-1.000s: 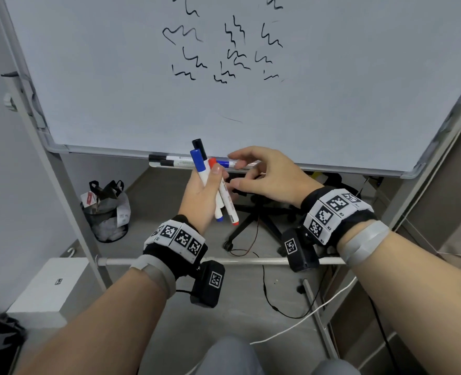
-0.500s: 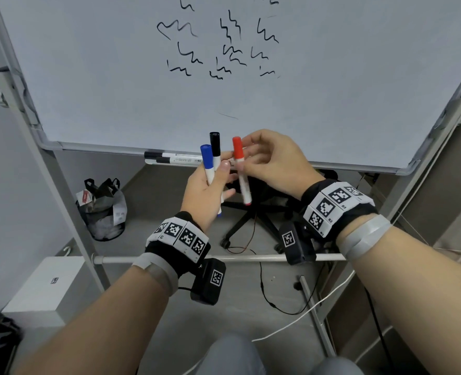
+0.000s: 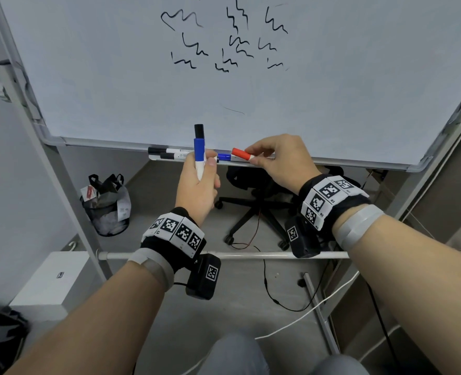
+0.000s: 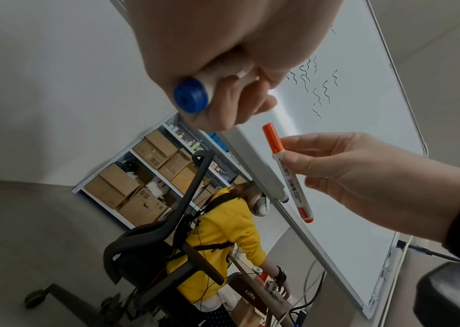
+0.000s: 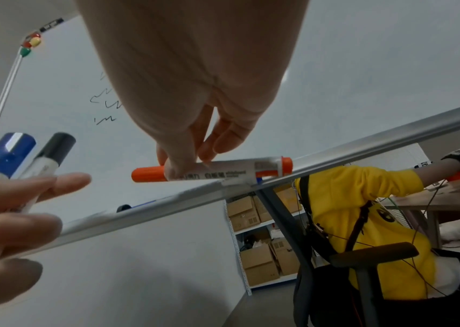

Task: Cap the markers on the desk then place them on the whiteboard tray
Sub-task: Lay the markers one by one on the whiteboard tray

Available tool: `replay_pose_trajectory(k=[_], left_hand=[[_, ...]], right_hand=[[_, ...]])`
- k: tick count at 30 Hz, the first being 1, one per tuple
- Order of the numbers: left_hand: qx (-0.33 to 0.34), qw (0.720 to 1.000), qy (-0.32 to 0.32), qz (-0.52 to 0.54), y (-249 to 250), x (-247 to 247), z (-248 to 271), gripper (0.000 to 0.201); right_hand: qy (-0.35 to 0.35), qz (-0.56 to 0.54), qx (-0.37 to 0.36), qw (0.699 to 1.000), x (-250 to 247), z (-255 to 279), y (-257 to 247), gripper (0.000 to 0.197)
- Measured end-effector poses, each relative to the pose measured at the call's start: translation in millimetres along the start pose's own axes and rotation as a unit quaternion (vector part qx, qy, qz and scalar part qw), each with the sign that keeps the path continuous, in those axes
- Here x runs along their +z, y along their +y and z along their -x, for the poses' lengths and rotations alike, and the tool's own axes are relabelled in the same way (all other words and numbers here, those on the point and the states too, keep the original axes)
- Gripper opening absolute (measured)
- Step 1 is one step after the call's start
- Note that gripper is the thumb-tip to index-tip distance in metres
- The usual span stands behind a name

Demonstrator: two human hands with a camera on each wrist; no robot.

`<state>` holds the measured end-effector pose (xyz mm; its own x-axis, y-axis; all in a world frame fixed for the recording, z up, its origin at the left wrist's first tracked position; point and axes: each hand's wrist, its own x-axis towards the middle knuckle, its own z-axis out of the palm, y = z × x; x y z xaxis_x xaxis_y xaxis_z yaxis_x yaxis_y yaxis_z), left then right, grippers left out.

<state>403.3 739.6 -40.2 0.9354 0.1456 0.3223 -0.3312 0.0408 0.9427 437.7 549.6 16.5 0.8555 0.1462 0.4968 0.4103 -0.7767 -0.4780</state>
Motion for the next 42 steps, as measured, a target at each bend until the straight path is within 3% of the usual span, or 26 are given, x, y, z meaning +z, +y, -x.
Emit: replay_pose_trajectory(k=[18, 28, 31, 36, 42], left_hand=[[-0.025, 1.000, -0.010, 0.010, -3, 1, -1, 0.023], [-0.026, 1.000, -0.004, 0.001, -4, 1, 2, 0.028], [-0.029, 0.999, -0.005, 0.021, -2, 2, 2, 0.028], [-0.032, 0.997, -0.050, 0.055, 5, 6, 7, 0.024], [-0.015, 0.993, -0.105, 0.051, 14, 2, 11, 0.020]], right_hand=[[-0.018, 0.034, -0.014, 0.999, 14, -5, 5, 0.021], [0.021, 0.026, -0.014, 0.999, 10, 0, 6, 0.018], [0.033, -0.047, -0.018, 0.998, 7, 3, -2, 0.019], [-0.078, -0.264, 0.002, 0.961, 6, 4, -25, 0.025], [-0.085, -0.315, 0.024, 0.945, 6, -1, -25, 0.024]])
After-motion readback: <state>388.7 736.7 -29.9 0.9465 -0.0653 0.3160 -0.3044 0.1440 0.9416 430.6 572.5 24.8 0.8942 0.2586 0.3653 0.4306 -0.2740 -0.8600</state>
